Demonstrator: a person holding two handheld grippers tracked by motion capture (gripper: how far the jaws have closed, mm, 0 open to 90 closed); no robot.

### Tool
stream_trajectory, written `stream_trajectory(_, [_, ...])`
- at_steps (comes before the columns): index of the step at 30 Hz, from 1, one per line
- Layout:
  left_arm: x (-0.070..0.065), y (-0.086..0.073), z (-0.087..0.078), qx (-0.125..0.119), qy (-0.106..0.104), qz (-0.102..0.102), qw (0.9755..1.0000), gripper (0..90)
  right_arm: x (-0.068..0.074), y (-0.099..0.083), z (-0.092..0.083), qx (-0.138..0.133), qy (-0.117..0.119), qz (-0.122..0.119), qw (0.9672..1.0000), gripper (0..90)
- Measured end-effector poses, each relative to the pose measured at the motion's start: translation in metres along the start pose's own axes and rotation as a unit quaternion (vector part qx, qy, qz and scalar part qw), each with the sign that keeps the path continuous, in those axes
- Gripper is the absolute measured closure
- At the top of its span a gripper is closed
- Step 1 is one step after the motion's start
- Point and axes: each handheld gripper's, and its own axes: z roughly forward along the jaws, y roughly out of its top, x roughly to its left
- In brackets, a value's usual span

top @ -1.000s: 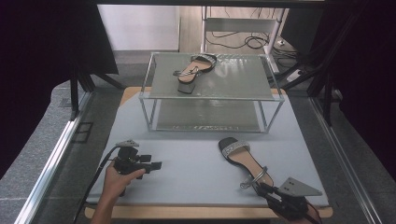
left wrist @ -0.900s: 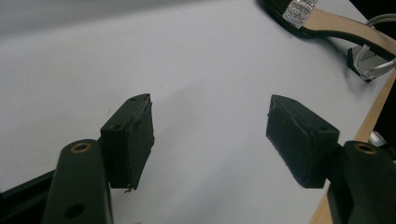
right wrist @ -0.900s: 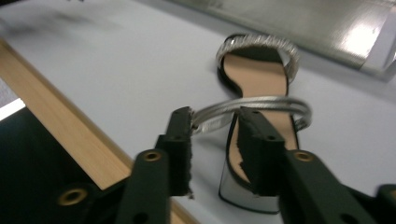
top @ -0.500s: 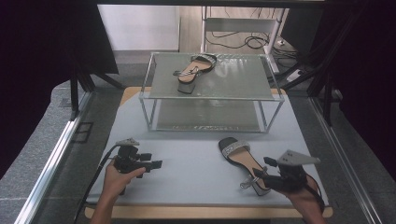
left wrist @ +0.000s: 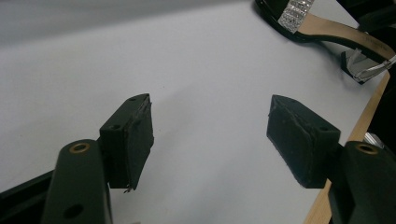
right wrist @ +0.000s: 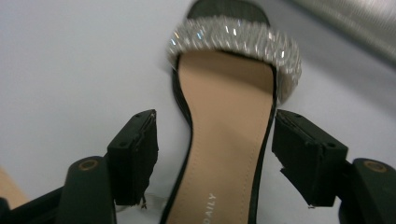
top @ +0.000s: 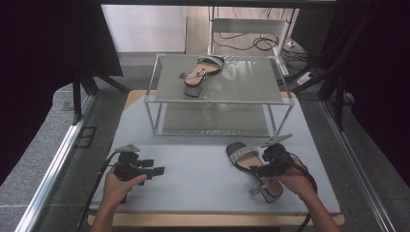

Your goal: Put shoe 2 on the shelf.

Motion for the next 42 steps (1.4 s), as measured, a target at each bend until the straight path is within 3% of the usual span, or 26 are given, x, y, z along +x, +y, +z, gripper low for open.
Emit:
stream_trajectory(2, [0.0, 0.0, -0.001, -0.002, -0.001, 0.0, 1.0, 31.9, -0.001, -0.001, 0.012, 0.035, -0.012, 0.001, 0.9993, 28.1])
stream_trajectory(6, [0.0, 0.0, -0.002, -0.003, -0.001, -0.001, 1.0, 31.9, 0.0, -0.002, 0.02, 0.065, -0.021, 0.0, 0.9977, 25.9])
stream_trajectory(10, [0.0, 0.0, -0.003, -0.005, -0.004, -0.004, 1.0, 31.3, 0.004, -0.003, 0.031, 0.11, -0.028, -0.006, 0.9935, 25.1])
stream_trajectory(13, [-0.001, 0.0, -0.002, -0.004, -0.004, -0.004, 1.0, 31.3, 0.005, -0.003, 0.034, 0.123, -0.036, -0.006, 0.9917, 26.1])
stream_trajectory(18, [-0.001, -0.001, 0.001, 0.001, -0.002, -0.004, 1.0, 30.7, 0.003, -0.004, 0.045, 0.154, -0.041, 0.014, 0.9871, 26.6])
stream_trajectory(20, [-0.002, -0.001, 0.002, 0.001, -0.005, -0.009, 0.9999, 30.4, 0.002, -0.004, 0.047, 0.163, -0.033, 0.021, 0.9858, 34.4])
stream_trajectory(24, [-0.002, -0.001, 0.001, -0.002, -0.006, -0.012, 0.9999, 30.4, 0.002, -0.001, 0.047, 0.174, -0.034, 0.029, 0.9837, 37.5])
stream_trajectory(28, [0.0, -0.001, -0.002, -0.006, -0.007, -0.015, 0.9998, 30.5, -0.001, 0.0, 0.046, 0.179, -0.032, 0.039, 0.9826, 38.9])
stream_trajectory(33, [0.0, -0.001, -0.002, -0.007, -0.007, -0.017, 0.9998, 30.5, -0.007, -0.003, 0.043, 0.164, -0.017, 0.059, 0.9846, 40.0])
stream_trajectory(34, [0.001, -0.001, -0.002, -0.008, -0.007, -0.019, 0.9998, 30.5, -0.01, -0.004, 0.039, 0.152, -0.007, 0.065, 0.9861, 40.3])
stream_trajectory(41, [0.001, -0.001, -0.004, -0.013, -0.01, -0.022, 0.9996, 30.6, -0.016, -0.004, 0.025, 0.124, 0.027, 0.081, 0.9886, 40.8])
stream_trajectory(42, [0.002, -0.001, -0.005, -0.014, -0.01, -0.022, 0.9996, 30.6, -0.017, -0.004, 0.02, 0.111, 0.043, 0.086, 0.9892, 40.9])
